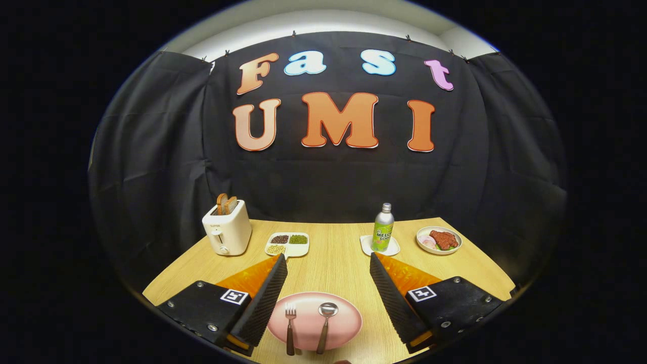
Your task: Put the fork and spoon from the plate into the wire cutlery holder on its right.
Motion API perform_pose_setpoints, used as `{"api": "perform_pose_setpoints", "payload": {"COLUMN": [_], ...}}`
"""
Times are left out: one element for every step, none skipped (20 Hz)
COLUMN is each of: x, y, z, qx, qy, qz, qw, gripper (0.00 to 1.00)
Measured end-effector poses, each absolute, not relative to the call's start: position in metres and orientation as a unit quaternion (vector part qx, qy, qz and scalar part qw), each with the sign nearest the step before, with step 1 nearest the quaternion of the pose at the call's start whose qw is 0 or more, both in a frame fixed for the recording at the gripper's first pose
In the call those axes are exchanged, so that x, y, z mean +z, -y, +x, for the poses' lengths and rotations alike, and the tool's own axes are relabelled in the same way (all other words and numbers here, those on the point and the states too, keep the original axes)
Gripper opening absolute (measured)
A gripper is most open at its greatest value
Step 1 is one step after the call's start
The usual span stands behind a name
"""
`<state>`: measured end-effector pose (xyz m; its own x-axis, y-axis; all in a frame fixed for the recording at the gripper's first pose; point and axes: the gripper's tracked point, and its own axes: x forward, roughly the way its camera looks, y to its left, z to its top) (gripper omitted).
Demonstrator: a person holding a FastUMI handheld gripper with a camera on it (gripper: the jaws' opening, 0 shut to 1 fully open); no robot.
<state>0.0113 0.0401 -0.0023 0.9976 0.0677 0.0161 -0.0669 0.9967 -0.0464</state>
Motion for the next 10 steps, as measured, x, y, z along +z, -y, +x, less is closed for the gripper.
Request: {"api": "perform_pose_setpoints", "payload": {"x": [-0.003, -0.006, -0.011, -0.015, -0.021, -0.026, -0.033, -0.039, -0.047, -0.055], "y": [-0.042, -0.045, -0.044, -0.044, -0.045, -0.044, -0.043, -0.042, -0.041, -0.040], "z": [0.012, 0.015, 0.017, 0.019, 0.020, 0.021, 0.023, 0.024, 0.024, 0.024], "qx": [0.036, 0.040, 0.038, 0.037, 0.036, 0.035, 0.035, 0.034, 0.034, 0.032], "qy": [0.012, 0.014, 0.013, 0.012, 0.010, 0.007, 0.002, -0.003, -0.009, -0.015], "qz": [-0.024, -0.024, -0.021, -0.019, -0.018, -0.018, -0.019, -0.021, -0.024, -0.029], "qw": [0.999, 0.999, 0.999, 0.999, 0.999, 0.999, 0.999, 0.999, 0.999, 0.999], "gripper": [0.99, 0.99, 0.99, 0.99, 0.99, 0.99, 0.99, 0.99, 0.99, 0.99]}}
